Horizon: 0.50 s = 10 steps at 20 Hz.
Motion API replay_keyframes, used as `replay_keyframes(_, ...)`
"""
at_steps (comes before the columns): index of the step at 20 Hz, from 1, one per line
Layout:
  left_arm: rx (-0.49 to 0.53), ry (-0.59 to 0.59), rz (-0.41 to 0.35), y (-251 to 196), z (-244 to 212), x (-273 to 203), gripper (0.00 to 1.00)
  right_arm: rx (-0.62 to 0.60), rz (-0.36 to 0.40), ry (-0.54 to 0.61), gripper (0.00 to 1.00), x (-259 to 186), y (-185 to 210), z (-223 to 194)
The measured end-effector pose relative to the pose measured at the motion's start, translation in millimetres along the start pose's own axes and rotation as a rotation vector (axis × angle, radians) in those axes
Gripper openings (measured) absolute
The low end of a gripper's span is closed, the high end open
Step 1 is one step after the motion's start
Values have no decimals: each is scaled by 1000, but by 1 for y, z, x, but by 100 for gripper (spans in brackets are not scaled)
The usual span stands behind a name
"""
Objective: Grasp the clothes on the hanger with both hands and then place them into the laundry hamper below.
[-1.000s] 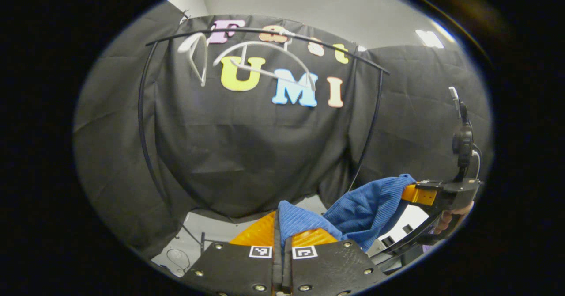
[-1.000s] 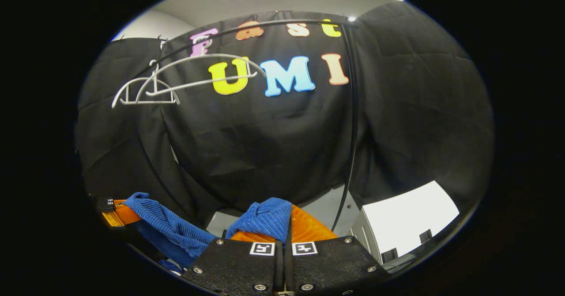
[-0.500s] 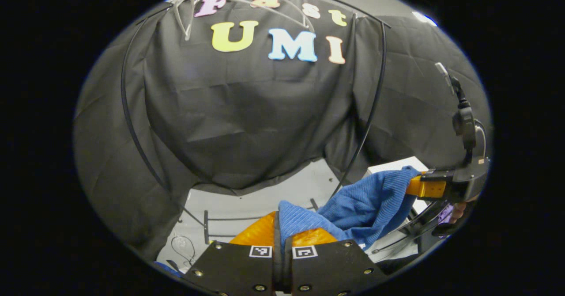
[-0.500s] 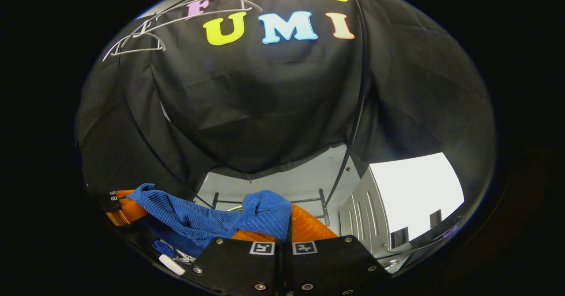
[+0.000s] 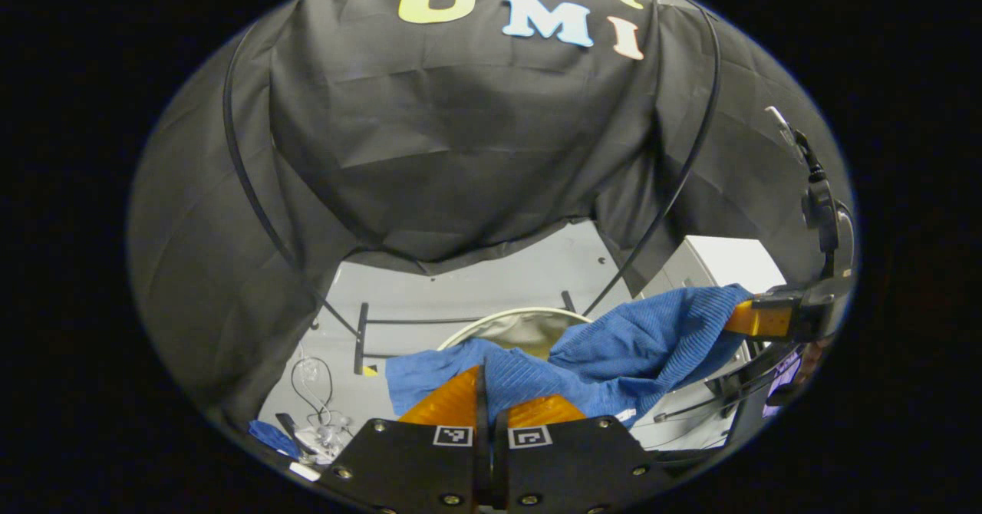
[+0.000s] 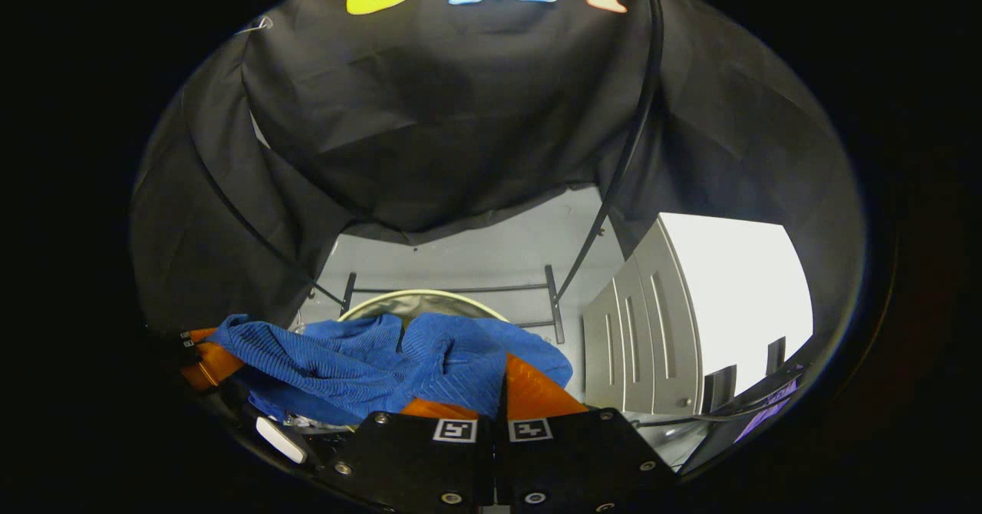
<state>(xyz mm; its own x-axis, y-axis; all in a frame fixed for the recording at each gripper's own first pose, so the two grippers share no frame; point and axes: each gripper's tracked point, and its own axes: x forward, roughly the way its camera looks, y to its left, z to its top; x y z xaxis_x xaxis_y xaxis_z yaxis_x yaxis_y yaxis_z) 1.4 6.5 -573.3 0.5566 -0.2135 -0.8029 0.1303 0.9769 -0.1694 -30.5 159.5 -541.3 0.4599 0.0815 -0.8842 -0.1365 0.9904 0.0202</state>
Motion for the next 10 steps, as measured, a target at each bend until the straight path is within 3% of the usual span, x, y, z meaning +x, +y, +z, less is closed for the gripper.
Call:
replay_keyframes(7,-142,81,29,24,-48,37,2,19,-10,105,1,21,10,-29)
replay_keyframes(10,-135,93,23,24,-50,36,2,28,-10,116,2,18,10,-32)
